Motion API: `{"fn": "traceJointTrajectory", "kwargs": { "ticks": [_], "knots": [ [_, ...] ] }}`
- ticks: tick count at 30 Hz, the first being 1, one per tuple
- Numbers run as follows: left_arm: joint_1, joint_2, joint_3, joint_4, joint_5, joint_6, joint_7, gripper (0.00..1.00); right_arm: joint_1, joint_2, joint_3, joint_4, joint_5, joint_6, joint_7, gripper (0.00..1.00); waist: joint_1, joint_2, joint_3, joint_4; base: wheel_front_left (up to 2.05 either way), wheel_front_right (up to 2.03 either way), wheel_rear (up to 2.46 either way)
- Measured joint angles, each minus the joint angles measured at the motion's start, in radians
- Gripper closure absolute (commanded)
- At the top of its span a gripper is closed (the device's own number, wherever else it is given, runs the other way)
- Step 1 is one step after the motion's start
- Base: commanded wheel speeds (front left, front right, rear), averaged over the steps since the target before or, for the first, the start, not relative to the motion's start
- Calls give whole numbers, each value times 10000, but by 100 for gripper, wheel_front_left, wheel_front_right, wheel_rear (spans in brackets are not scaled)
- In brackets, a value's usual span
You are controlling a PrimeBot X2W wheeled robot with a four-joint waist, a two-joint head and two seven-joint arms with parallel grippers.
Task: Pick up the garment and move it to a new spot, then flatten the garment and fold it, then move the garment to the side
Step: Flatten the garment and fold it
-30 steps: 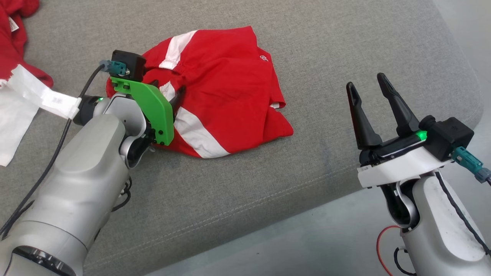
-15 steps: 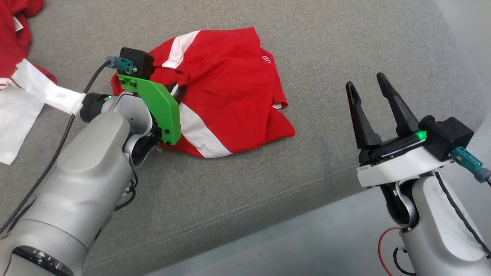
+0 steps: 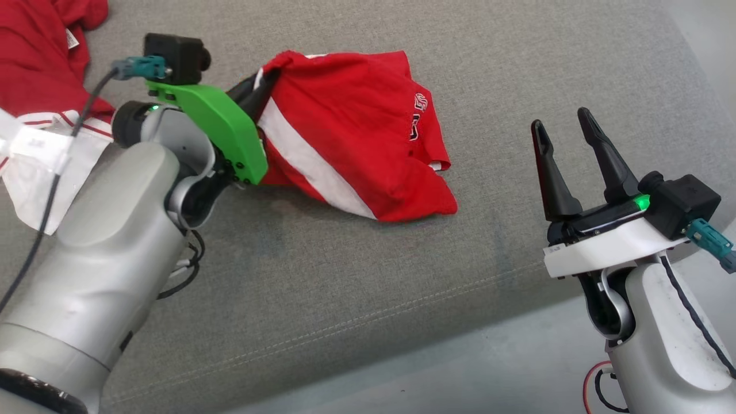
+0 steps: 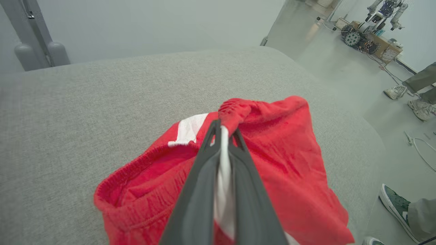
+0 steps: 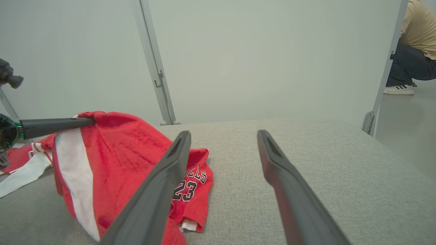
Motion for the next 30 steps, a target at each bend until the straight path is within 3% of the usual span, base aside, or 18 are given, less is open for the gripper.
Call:
{"fn": "traceJointTrajectory", "kwargs": {
  "ticks": [6,17,30],
  "knots": [
    [411,918,627,-372,-800,0,-537,100,119,0,217,307,92,0,0,0,0,0,-276,274,0,0,0],
    [1900,1344,1313,-809,-1776,0,-1177,100,509,-67,1336,1542,648,0,4,0,0,0,-535,881,0,0,0],
    [2217,1802,1356,-1496,-2201,0,-1260,100,326,458,3363,3312,3609,0,1296,0,0,0,-363,1435,0,0,0]
  ]
}}
